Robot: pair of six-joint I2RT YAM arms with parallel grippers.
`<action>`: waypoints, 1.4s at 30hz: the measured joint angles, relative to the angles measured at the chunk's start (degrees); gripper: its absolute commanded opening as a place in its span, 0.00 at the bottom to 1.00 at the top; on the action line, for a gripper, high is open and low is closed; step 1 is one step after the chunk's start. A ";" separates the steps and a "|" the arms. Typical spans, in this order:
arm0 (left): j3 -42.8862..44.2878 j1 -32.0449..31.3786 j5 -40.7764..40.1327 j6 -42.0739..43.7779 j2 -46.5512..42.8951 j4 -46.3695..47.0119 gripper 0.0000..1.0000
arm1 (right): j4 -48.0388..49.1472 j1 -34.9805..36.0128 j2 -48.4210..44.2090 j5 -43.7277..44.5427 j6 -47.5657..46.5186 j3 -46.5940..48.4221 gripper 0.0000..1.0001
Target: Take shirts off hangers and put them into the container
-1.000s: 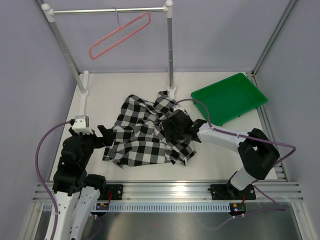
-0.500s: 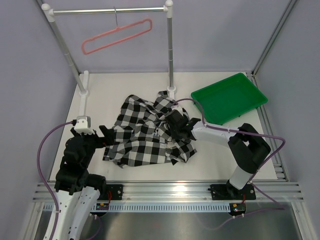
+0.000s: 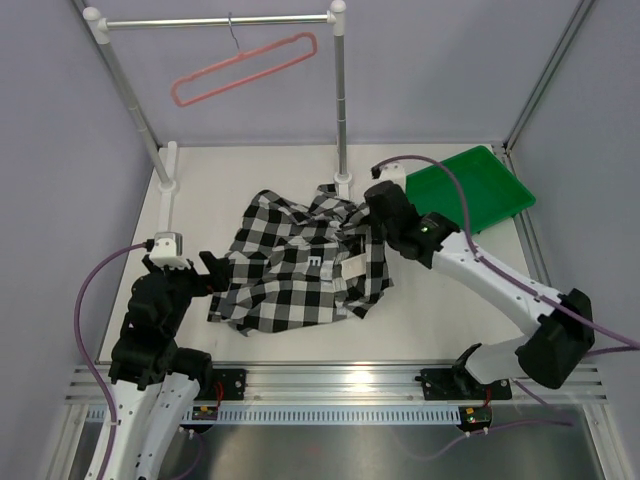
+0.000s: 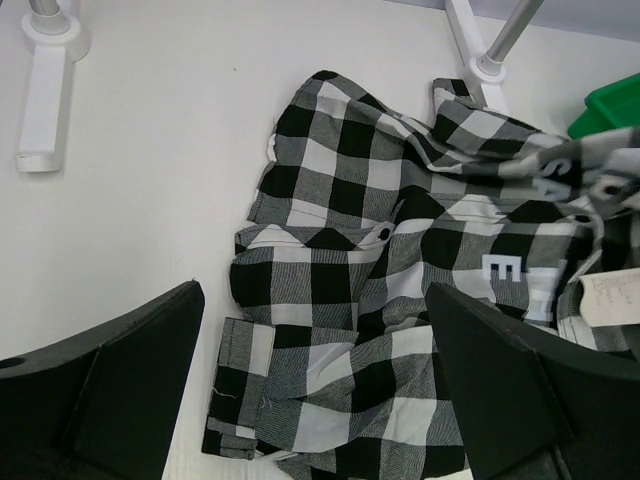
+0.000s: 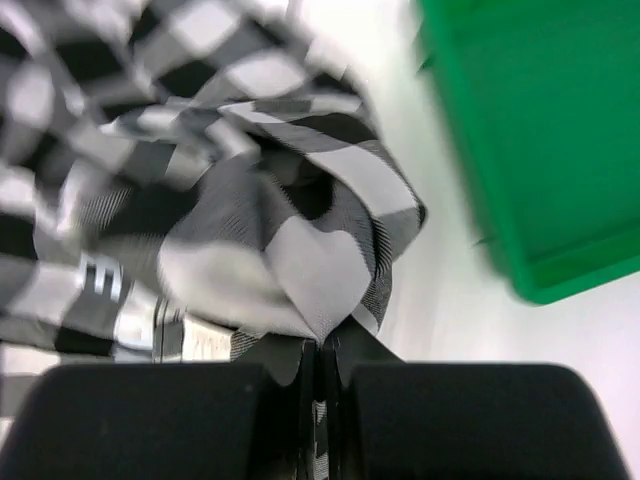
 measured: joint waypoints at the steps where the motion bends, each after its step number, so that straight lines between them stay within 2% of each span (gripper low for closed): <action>1: 0.00 -0.02 0.00 0.00 0.00 0.00 0.99 | -0.66 -0.98 -1.49 0.81 -0.57 1.81 0.00; 9: 0.00 -0.35 -0.02 0.00 -0.04 0.00 0.99 | -2.62 -13.31 -8.37 6.19 -3.74 13.03 0.00; 22: -0.04 -1.05 0.00 0.00 -0.70 0.02 0.99 | -0.35 -32.15 -3.85 5.68 -2.82 21.79 0.00; 28: -0.11 -1.55 -0.02 0.00 -1.11 0.02 0.99 | 2.84 -39.39 4.55 2.62 -0.26 22.23 0.00; 38: -0.11 -2.23 -0.07 0.00 -1.42 0.02 0.99 | 5.11 -45.77 22.80 -5.62 5.66 22.49 0.00; 42: -0.11 -2.43 -0.11 0.00 -1.42 0.02 0.99 | 2.80 -47.45 31.95 -8.50 7.48 26.32 0.00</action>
